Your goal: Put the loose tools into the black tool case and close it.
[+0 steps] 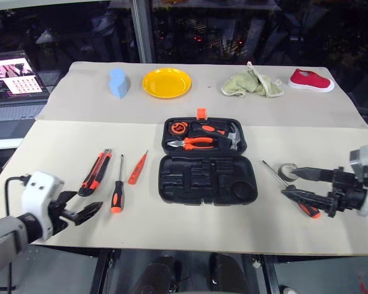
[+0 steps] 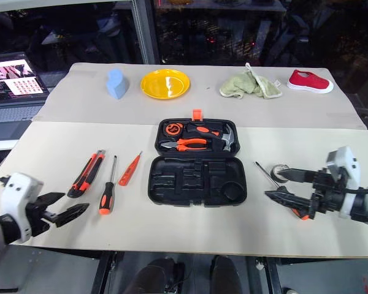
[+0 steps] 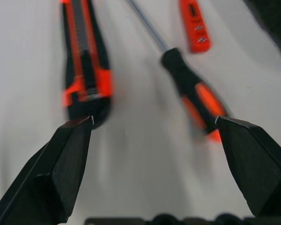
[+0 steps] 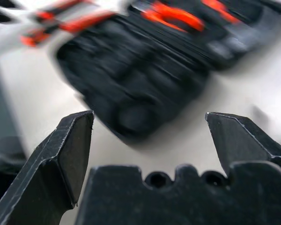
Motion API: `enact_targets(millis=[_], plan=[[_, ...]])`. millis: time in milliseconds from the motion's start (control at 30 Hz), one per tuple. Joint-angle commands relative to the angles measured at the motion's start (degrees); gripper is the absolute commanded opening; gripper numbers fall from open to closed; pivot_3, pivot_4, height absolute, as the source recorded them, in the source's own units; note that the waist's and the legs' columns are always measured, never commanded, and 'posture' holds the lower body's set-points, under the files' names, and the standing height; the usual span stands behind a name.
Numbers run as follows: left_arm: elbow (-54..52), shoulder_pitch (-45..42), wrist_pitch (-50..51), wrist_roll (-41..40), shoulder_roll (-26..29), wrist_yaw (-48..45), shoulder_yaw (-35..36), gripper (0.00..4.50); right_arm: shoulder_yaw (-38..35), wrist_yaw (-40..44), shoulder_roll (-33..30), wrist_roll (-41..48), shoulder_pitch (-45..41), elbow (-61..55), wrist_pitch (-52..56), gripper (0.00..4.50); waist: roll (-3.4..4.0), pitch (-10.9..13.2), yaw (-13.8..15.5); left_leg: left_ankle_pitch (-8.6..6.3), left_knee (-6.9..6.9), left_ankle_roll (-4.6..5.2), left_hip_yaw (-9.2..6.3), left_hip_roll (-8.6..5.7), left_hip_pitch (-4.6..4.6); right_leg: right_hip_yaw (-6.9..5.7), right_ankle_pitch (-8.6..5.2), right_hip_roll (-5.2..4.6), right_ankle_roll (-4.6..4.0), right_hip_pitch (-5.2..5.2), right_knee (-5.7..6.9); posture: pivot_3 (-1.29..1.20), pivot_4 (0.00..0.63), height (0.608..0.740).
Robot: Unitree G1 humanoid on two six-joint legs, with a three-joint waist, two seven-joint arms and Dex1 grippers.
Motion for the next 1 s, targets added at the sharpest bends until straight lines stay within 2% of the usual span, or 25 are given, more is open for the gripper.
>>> enact_targets(millis=[33, 167, 433, 533, 700, 800, 1000], plan=[[-3.47, -5.49, 12.12, -2.42, -3.52, 6.13, -0.31, 4.50, 1.07, -2.99, 1.14, 5.51, -1.15, -8.28, 2.20, 4.43, -0.02, -0.01, 0.04, 0.00, 0.00, 0.00, 0.00, 0.00, 0.04, 0.00, 0.00, 0.00, 0.00, -0.01, 0.02, 0.00, 0.150, 0.740], [-5.00, -9.37, 18.21, -1.30, -8.63, 10.68, -2.15, 4.50, 3.25, -4.31, 1.81, 7.89, -1.64, -12.37, 2.64, 4.43, -0.12, -0.01, 0.10, 0.03, 0.00, -0.05, 0.00, -0.01, 0.07, 0.00, 0.03, 0.02, -0.05, 0.03, 0.03, 0.00, 0.150, 0.740], [-2.53, -14.03, 18.49, 1.04, -15.84, 18.62, -8.12, 4.50, 8.03, -7.40, 3.99, 9.55, -3.30, -15.19, 2.04, 4.43, -0.35, -0.03, 0.43, 0.08, -0.01, -0.15, -0.02, -0.02, 0.12, 0.02, 0.07, 0.00, -0.12, 0.11, 0.02, 0.00, 0.150, 0.740], [-1.24, -14.69, 18.49, 1.96, -17.16, 20.48, -8.92, 3.77, 9.09, -8.45, 4.54, 9.64, -3.37, -15.95, 1.74, 4.50, -0.40, -0.04, 0.36, 0.08, -0.01, -0.15, -0.01, -0.02, 0.11, 0.04, 0.07, 0.01, -0.12, 0.10, 0.03, 0.00, 0.150, 0.740], [0.06, -15.05, 18.49, 3.28, -18.06, 21.42, -9.24, 1.86, 8.85, -10.17, 5.37, 11.45, -3.78, -16.17, 2.00, 4.50, -0.40, -0.04, 0.50, 0.10, -0.01, -0.19, -0.02, -0.02, 0.15, 0.03, 0.07, 0.01, -0.12, 0.08, 0.04, 0.00, 0.150, 0.740], [0.22, -15.12, 18.49, 3.17, -18.89, 21.45, -8.90, 0.94, 8.41, -10.15, 5.01, 11.35, -3.29, -15.88, 1.66, 4.50, -0.40, -0.05, 0.46, 0.11, -0.01, -0.19, -0.02, -0.02, 0.25, 0.04, 0.07, 0.01, -0.12, 0.08, 0.04, 0.00, 0.150, 0.740], [0.30, -16.64, 18.49, 4.31, -23.12, 24.23, -5.39, 0.89, 7.10, -10.76, 5.10, 11.45, -2.16, -15.31, 1.41, 4.50, -0.40, -0.06, 0.74, 0.11, -0.01, -0.21, -0.02, -0.02, 0.31, 0.03, 0.07, 0.00, -0.10, 0.11, 0.05, 0.00, 0.150, 0.740]])
